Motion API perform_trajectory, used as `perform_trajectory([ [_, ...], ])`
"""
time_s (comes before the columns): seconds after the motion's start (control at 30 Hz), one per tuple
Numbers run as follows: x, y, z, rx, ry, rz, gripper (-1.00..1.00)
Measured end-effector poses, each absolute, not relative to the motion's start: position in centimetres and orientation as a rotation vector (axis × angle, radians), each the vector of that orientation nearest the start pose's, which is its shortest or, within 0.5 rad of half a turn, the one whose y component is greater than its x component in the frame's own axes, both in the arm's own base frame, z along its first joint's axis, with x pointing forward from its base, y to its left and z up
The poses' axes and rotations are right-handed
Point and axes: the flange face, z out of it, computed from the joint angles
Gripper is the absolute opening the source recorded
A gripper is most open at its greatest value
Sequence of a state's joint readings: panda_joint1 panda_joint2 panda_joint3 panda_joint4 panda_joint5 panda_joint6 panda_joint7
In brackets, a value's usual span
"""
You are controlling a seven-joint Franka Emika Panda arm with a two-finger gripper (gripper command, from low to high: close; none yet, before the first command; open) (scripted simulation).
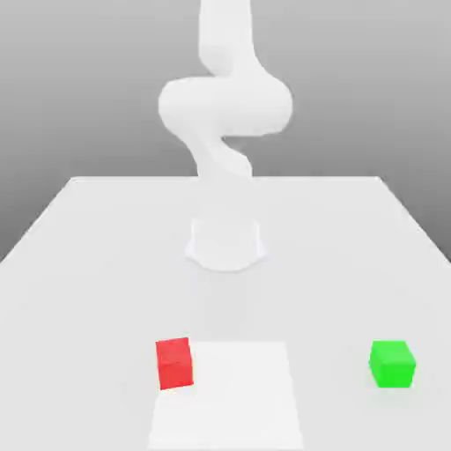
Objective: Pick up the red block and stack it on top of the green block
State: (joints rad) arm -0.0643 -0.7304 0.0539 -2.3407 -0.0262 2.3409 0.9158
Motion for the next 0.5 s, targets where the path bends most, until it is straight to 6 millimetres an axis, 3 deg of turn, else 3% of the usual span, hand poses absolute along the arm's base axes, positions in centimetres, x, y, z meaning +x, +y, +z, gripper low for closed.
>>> perform_trajectory([
  [0.23,43.3,-1.6,53.7,-2.361,1.685,-0.775,0.0],
  [0.37,44.5,-3.6,46.0,-2.262,1.946,-0.643,0.0],
  [0.5,44.3,-5.6,38.5,-2.125,2.19,-0.496,0.0],
])
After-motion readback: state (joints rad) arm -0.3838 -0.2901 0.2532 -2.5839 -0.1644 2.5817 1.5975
